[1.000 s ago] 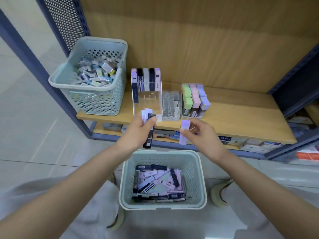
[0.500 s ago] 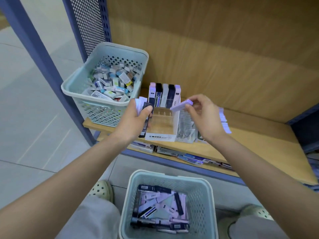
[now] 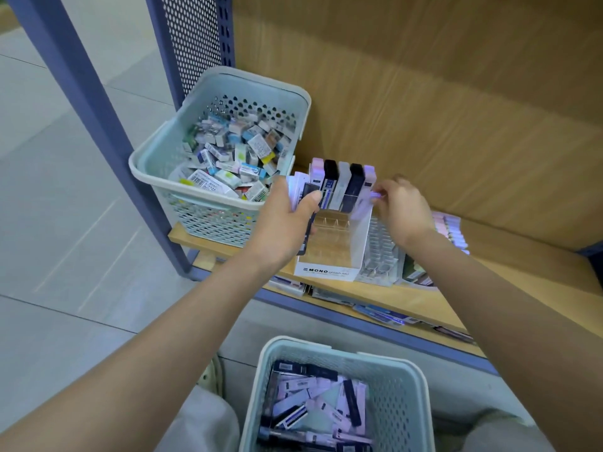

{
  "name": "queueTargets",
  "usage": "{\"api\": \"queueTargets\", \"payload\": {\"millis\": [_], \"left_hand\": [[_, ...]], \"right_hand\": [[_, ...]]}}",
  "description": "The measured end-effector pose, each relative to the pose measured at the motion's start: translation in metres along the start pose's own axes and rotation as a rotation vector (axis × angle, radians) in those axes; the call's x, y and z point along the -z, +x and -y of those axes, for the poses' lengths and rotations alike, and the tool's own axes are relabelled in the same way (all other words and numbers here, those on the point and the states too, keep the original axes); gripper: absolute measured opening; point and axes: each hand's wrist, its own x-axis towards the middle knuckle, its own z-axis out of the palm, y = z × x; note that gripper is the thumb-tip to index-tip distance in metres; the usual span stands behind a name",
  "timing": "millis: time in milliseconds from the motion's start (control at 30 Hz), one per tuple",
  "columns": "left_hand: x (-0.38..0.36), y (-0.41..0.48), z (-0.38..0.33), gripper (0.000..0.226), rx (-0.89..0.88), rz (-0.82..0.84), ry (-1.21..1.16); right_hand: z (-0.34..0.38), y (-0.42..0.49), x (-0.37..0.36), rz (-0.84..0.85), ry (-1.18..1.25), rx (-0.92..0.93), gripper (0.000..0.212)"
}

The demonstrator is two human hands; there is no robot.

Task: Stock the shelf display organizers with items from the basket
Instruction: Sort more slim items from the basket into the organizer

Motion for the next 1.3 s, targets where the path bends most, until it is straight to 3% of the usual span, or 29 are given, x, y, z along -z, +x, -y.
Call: {"api": "queueTargets", "payload": {"millis": [267,500,633,700,800,900,1000,1067,1100,1200,1300], "left_hand": [[0.003,-0.001,0.001,0.008,-0.004,0.017,-0.096],[0.003,0.0,0.003,0.02,-0.009,0.019,-0.073],[0.002,-0.001,0.002,0.015,0.014,0.051,-0.088],[0.001,-0.001,0.002,0.009,0.019,0.067,-0.094],[-0.002,-0.003,0.001,0.005,0.025,0.087,-0.068],[-0.007,-0.006,0.003,0.014,0.045,0.12,-0.053],[-0.014,-0.013,0.0,0.031,0.084,0.114,-0.095],[-0.018,-0.017,-0.004,0.029,0.128,0.059,-0.198],[-0.019,-0.019,-0.006,0.025,0.151,0.025,-0.265],[-0.023,-0.025,-0.009,0.017,0.141,-0.019,-0.35],[-0.021,-0.031,-0.009,0.011,0.091,-0.034,-0.341]], "right_hand": [[0.006,0.001,-0.012,0.08,-0.243,0.111,0.022],[0.009,0.004,-0.015,0.056,-0.44,0.084,0.027],[0.011,-0.006,-0.015,0.049,-0.463,0.119,0.04],[0.018,-0.015,-0.007,0.028,-0.325,0.126,0.043],[0.043,-0.035,0.014,0.051,0.306,0.068,0.038],[0.065,-0.059,0.042,0.223,0.797,0.01,0.039],[0.079,-0.08,0.06,0.334,0.838,-0.021,0.049],[0.085,-0.091,0.06,0.381,0.868,-0.138,0.057],[0.089,-0.097,0.059,0.418,0.905,-0.198,0.054],[0.097,-0.111,0.052,0.452,1.023,-0.264,0.011],[0.096,-0.116,0.047,0.356,1.107,-0.245,0.012]]}}
